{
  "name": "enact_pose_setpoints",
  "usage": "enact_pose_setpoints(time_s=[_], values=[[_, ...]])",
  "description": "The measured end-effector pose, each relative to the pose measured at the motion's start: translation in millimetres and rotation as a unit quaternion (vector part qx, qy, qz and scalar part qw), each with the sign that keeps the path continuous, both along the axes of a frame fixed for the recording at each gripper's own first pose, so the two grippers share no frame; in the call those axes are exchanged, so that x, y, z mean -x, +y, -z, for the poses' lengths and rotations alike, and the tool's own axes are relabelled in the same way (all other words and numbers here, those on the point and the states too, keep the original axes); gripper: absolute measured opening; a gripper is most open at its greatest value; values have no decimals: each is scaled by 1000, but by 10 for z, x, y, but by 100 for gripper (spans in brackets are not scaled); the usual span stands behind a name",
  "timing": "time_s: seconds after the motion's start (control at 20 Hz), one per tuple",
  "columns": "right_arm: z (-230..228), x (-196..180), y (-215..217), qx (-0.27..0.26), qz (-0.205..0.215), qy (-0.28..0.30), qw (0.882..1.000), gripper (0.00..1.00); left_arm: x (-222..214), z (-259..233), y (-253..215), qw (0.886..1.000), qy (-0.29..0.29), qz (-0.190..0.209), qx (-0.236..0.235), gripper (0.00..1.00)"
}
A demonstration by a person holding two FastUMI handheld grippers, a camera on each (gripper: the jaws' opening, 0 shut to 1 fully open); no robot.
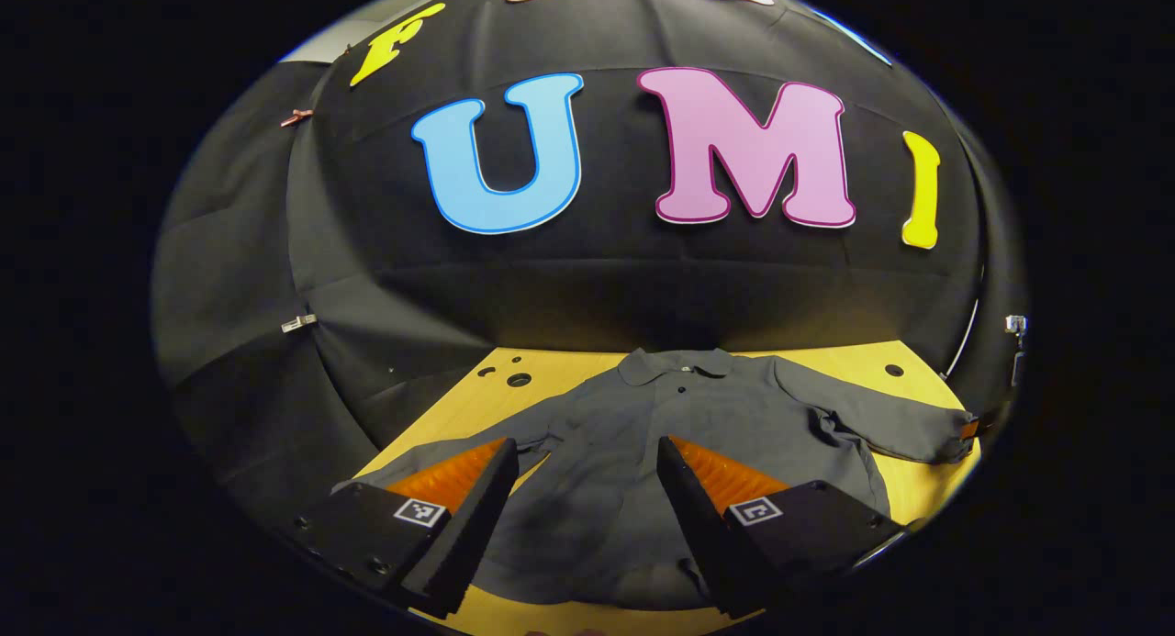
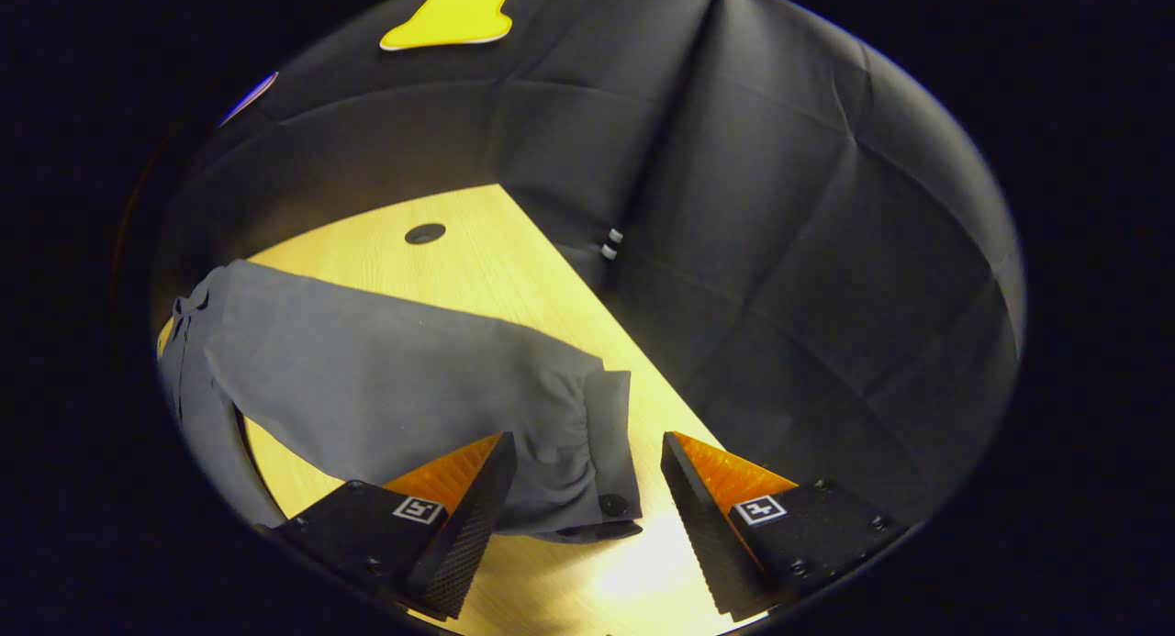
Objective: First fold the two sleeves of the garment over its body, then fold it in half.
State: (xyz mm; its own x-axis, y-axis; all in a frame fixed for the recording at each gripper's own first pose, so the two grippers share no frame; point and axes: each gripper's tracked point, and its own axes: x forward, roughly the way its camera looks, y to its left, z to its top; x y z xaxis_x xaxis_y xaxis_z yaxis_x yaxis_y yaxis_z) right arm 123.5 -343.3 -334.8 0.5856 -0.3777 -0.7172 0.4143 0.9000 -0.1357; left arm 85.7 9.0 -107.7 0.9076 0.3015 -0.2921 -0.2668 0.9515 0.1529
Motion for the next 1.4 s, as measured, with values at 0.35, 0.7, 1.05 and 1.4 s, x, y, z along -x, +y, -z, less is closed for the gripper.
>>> enact_pose_setpoints(time_s=[0.35, 0.7, 1.05, 1.4], values=[[152, 14, 22, -75, 26, 7, 997, 96, -13, -51, -146, 1000, 0, 5, 5, 96], [161, -3, 103, -97, 29, 10, 995, 71, 50, -163, -199, 1000, -6, 18, -10, 96], [175, -66, 299, -102, 21, 28, 994, 11, 102, -234, -80, 1000, -12, 22, -6, 96], [-187, -83, 473, -51, -3, 28, 998, 6, 221, -284, 272, 1000, -18, 10, 2, 96]])
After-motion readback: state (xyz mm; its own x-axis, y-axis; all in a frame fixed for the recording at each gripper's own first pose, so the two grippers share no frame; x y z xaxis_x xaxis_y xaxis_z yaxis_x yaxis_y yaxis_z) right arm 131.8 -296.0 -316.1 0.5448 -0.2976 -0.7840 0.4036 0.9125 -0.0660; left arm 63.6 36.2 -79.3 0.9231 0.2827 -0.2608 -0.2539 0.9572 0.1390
